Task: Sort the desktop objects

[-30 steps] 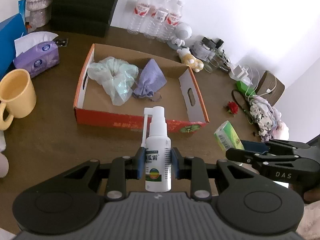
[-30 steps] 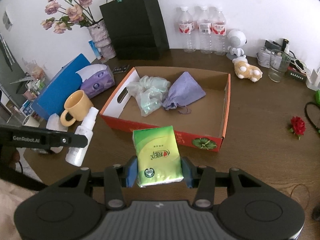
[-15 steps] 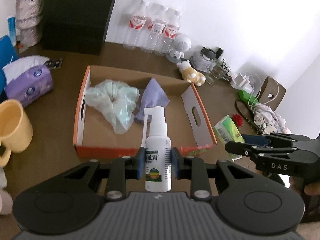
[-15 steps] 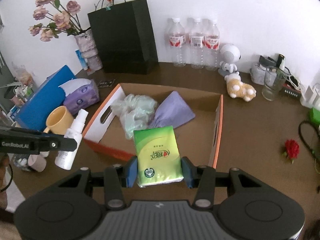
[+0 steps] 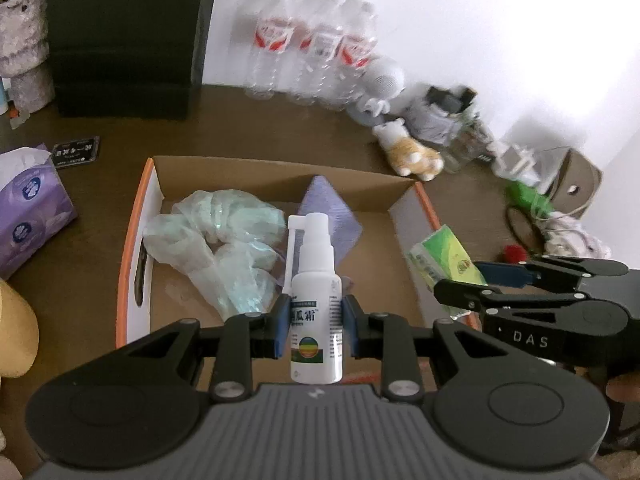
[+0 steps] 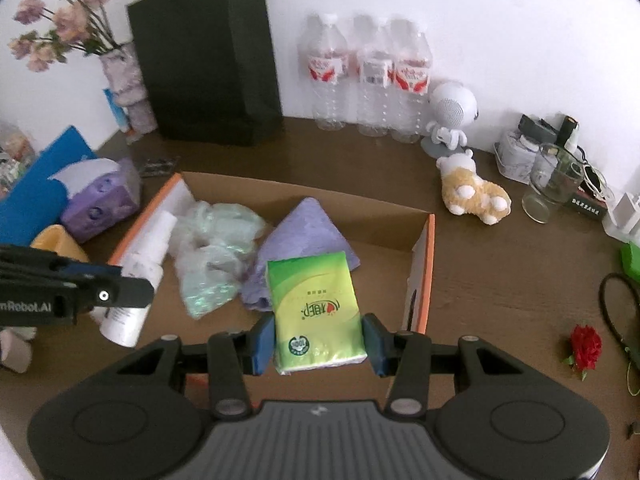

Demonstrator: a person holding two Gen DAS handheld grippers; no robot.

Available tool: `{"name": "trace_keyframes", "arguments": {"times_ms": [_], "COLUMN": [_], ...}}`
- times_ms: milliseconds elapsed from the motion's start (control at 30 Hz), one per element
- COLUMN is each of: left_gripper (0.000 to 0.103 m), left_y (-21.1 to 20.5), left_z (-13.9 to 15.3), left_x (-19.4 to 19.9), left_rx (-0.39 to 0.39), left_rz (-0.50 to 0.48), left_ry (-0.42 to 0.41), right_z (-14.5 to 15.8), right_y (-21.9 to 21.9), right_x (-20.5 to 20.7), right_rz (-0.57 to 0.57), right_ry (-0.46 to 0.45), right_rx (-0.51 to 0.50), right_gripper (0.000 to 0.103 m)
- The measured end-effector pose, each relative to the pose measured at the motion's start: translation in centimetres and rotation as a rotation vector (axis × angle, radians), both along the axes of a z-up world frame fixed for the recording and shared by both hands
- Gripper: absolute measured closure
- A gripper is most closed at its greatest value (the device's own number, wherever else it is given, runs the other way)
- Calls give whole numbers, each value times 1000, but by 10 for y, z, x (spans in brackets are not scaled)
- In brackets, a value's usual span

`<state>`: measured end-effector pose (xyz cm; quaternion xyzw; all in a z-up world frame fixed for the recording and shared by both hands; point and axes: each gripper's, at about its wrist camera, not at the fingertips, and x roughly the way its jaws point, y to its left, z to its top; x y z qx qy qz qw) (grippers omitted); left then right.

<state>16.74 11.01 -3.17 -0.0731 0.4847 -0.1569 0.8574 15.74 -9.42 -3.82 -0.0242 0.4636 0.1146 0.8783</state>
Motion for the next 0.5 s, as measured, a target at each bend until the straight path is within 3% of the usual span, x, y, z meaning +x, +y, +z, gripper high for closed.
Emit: {"name": "trace_keyframes", "arguments": {"times_ms": [500], "left_gripper": [76], "left_y": [-20], "left_z": [-60], "left_x": [59], "left_rx": [60], "left_rz": [32], "left_ry": [112], "right_z": [-67], "right_y": [-1], "right_x": [67], "right_rz": [-30], "right_ry": [92], "right_rx": [-53], "right_gripper": [58]}}
